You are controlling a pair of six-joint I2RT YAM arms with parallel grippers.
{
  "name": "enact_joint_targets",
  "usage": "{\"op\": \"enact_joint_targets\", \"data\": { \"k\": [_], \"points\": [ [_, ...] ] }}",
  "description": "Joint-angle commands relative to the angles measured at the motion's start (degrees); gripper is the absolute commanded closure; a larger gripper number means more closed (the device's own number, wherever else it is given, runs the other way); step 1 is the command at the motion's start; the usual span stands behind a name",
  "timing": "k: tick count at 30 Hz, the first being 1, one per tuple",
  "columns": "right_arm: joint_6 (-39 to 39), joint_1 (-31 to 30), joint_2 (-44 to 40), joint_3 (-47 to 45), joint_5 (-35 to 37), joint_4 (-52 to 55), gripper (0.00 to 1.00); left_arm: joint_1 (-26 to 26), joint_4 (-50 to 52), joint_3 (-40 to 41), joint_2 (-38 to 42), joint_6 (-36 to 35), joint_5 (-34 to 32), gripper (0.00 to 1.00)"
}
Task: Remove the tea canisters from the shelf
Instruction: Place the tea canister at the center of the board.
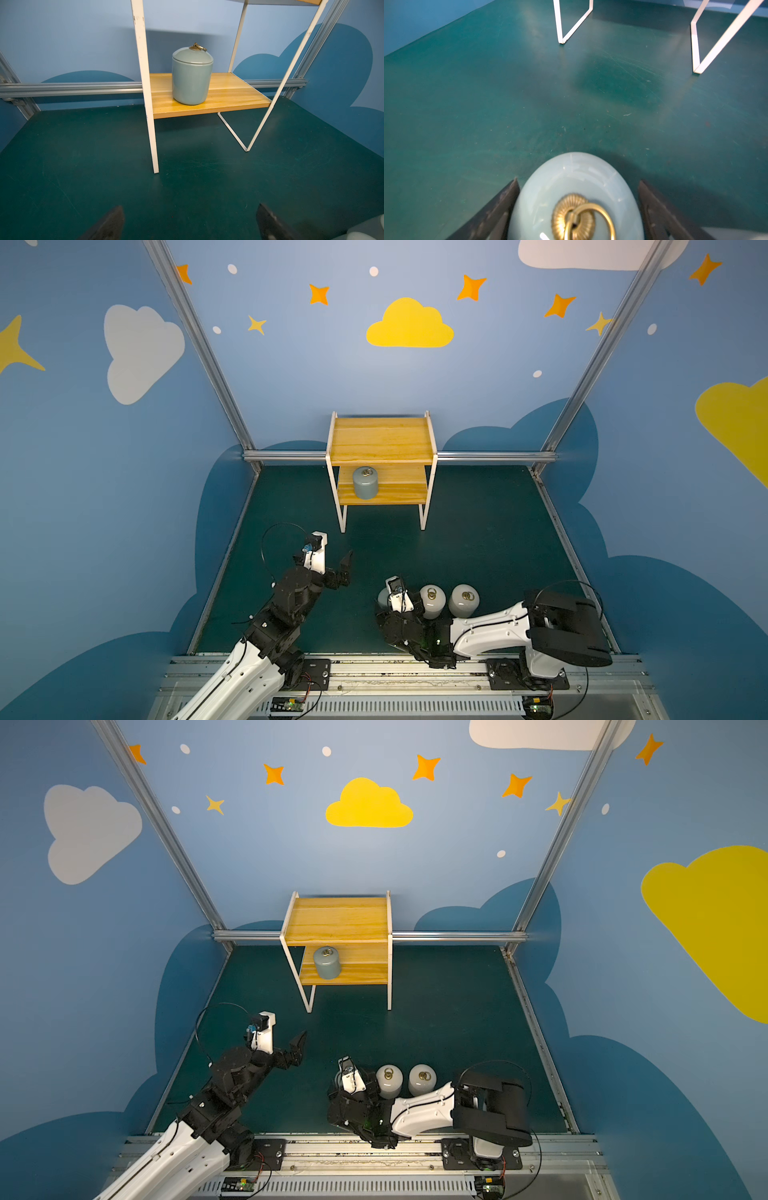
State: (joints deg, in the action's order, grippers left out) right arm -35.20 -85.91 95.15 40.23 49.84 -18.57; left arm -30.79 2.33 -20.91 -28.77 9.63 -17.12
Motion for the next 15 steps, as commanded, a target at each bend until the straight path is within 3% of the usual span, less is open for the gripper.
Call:
{"op": "enact_joint_targets", "data": {
  "k": [1, 15],
  "points": [
    [3.72, 0.63, -2.37, 2.58, -0.36, 2.32, 0.09, 0.18, 1.18, -0.38, -0.05, 1.41, 1.01, 0.00],
    [7.81, 3.32, -10.63, 3.64, -0.20, 6.60, 0.08, 0.20, 5.53, -0.72, -3.71, 7.77, 3.90, 0.00]
  ]
}}
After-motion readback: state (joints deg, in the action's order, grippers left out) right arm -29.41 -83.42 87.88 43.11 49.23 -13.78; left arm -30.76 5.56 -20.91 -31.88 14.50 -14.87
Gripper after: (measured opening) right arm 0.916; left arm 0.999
